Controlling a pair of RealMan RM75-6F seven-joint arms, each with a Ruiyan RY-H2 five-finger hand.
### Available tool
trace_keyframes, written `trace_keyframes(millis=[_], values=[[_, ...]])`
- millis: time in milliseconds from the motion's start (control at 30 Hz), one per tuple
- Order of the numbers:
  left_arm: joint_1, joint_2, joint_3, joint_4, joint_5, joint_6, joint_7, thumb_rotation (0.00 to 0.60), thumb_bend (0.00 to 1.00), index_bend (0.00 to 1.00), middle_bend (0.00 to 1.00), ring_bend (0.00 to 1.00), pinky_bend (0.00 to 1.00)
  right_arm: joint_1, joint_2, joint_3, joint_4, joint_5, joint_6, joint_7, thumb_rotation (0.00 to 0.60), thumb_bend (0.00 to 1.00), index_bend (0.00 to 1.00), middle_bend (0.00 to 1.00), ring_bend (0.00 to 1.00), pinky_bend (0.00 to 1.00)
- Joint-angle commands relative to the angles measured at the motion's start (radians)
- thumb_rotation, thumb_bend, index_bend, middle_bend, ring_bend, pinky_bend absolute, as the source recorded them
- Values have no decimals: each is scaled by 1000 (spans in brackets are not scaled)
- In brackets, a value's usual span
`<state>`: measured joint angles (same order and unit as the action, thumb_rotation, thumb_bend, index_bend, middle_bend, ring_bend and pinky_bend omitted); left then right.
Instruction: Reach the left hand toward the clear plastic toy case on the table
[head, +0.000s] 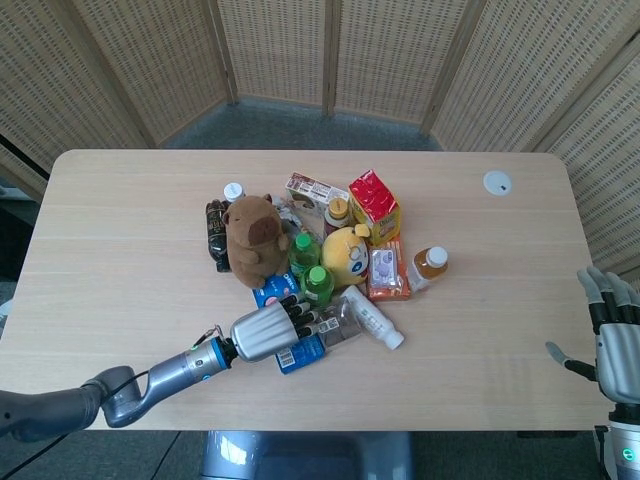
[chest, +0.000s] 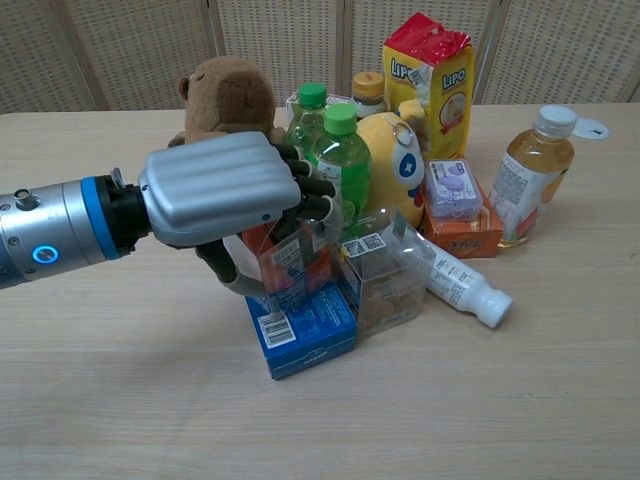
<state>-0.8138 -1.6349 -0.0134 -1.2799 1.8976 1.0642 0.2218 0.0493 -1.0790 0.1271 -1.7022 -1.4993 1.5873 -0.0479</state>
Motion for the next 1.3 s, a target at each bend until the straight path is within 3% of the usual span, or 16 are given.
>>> trace_keyframes(millis=[33, 200, 400, 833, 1300], values=[[4, -9, 3, 5, -1, 29, 5, 600, 0, 743, 808, 699, 716, 0, 0, 1, 0, 0, 1, 1, 600, 0, 0, 0, 0, 0], [8, 11, 1, -27, -7, 69, 0, 600, 3, 754, 817, 704, 719, -1, 2, 0, -2, -3, 3, 0, 600, 0, 0, 0, 0, 0], [8, 89, -24, -151, -3, 131, 2, 600, 4, 753, 816, 704, 719, -2, 1, -1, -3, -1, 2, -2, 600, 0, 0, 0, 0, 0], [-7, 326, -146, -423, -45, 161, 99, 600, 1, 737, 804, 703, 720, 2, -7, -8, -3, -7, -7, -15, 600, 0, 0, 0, 0, 0], [-6, 407, -204, -496, -82, 180, 130, 600, 0, 729, 795, 703, 720, 3, -8, -8, -3, -9, -7, -20, 600, 0, 0, 0, 0, 0]])
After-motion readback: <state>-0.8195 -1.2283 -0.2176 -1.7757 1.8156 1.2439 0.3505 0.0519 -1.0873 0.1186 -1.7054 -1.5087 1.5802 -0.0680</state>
